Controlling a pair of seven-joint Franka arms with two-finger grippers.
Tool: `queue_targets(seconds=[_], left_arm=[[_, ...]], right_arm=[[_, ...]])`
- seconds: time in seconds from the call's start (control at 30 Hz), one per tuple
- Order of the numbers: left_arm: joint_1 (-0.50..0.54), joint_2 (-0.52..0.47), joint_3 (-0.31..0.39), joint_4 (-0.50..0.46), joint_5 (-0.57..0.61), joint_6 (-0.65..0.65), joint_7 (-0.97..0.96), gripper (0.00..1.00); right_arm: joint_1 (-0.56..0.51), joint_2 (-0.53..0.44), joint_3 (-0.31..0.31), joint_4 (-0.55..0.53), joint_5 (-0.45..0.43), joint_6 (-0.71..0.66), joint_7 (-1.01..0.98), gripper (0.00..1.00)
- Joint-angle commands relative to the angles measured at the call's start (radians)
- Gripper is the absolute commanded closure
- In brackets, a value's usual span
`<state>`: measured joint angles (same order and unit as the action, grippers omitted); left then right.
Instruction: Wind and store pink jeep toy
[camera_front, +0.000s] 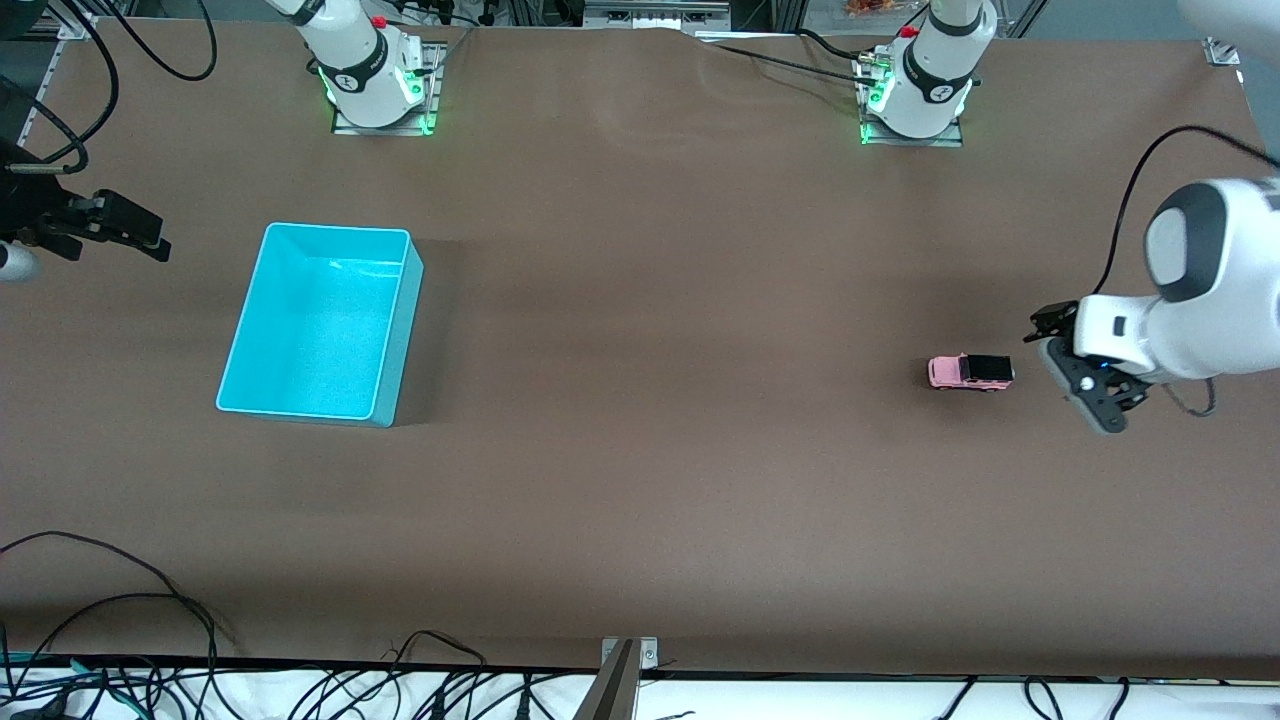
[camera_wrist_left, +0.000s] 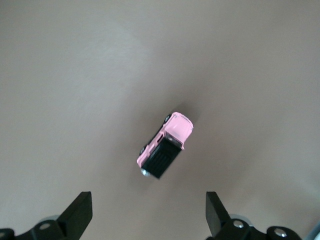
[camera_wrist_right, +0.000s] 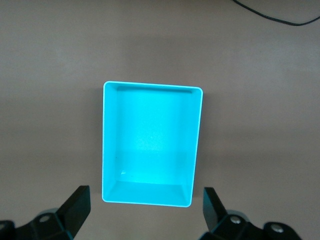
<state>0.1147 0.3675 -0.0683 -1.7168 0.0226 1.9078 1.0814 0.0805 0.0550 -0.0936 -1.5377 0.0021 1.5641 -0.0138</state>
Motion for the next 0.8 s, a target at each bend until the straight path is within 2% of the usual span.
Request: queue_targets(seconds=[0.0, 0.17, 0.53, 0.77], left_arm=[[0.003, -0.007, 0.001, -0.117, 0.017, 0.138, 0.143, 0.0], [0.013, -0.015, -0.001, -0.237, 0.017, 0.293, 0.231, 0.0], [0.014, -0.013, 0.001, -0.306, 0.019, 0.385, 0.488, 0.0], [0.039, -0.055, 0.001, -0.457, 0.019, 0.563, 0.543, 0.0]], right_arm=[[-0.004, -0.015, -0.002, -0.018, 0.018, 0.01, -0.009, 0.0], [-0.004, -0.015, -0.002, -0.018, 0.018, 0.01, -0.009, 0.0], [-0.004, -0.015, -0.002, -0.018, 0.018, 0.01, -0.009, 0.0], [-0.004, -0.015, -0.002, -0.018, 0.018, 0.01, -0.009, 0.0]])
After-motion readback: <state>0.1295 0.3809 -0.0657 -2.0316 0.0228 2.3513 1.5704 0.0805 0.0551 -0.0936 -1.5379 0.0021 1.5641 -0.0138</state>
